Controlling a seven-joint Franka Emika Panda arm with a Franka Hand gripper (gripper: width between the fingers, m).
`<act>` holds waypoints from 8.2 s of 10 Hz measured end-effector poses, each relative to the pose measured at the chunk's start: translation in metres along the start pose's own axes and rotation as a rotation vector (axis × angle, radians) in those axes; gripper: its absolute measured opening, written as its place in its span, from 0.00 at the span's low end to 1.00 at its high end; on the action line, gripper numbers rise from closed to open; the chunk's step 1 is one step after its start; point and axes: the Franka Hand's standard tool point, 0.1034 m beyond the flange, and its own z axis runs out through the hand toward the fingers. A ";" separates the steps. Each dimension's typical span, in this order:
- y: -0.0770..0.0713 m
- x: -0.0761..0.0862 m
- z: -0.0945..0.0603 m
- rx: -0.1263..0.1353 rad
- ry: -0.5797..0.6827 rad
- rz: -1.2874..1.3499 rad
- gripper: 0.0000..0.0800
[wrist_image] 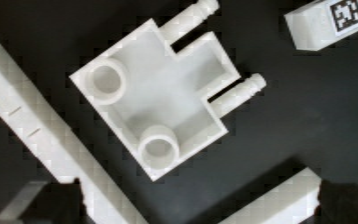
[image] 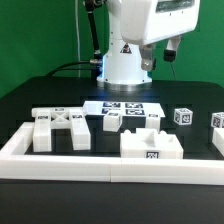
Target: Assemble chair
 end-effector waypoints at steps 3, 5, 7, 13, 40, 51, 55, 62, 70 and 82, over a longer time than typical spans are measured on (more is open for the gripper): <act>0.000 0.000 0.000 0.000 0.000 0.000 0.81; 0.000 0.000 0.001 0.001 0.000 0.000 0.81; 0.000 0.000 0.002 0.002 -0.001 0.031 0.81; 0.015 0.004 0.021 -0.007 0.061 0.402 0.81; -0.008 0.043 0.142 0.047 0.053 0.941 0.26; -0.015 0.057 0.141 0.046 0.057 0.934 0.04; -0.018 0.090 0.137 0.038 0.077 0.924 0.04; -0.021 0.118 0.133 0.048 0.068 0.941 0.04; -0.010 0.098 0.116 0.030 0.059 0.948 0.68; -0.044 0.026 0.102 0.046 0.006 0.960 0.81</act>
Offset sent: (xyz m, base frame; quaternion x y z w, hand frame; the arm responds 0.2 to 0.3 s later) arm 0.0000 0.0000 0.0000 0.0000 0.0000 0.0000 1.0000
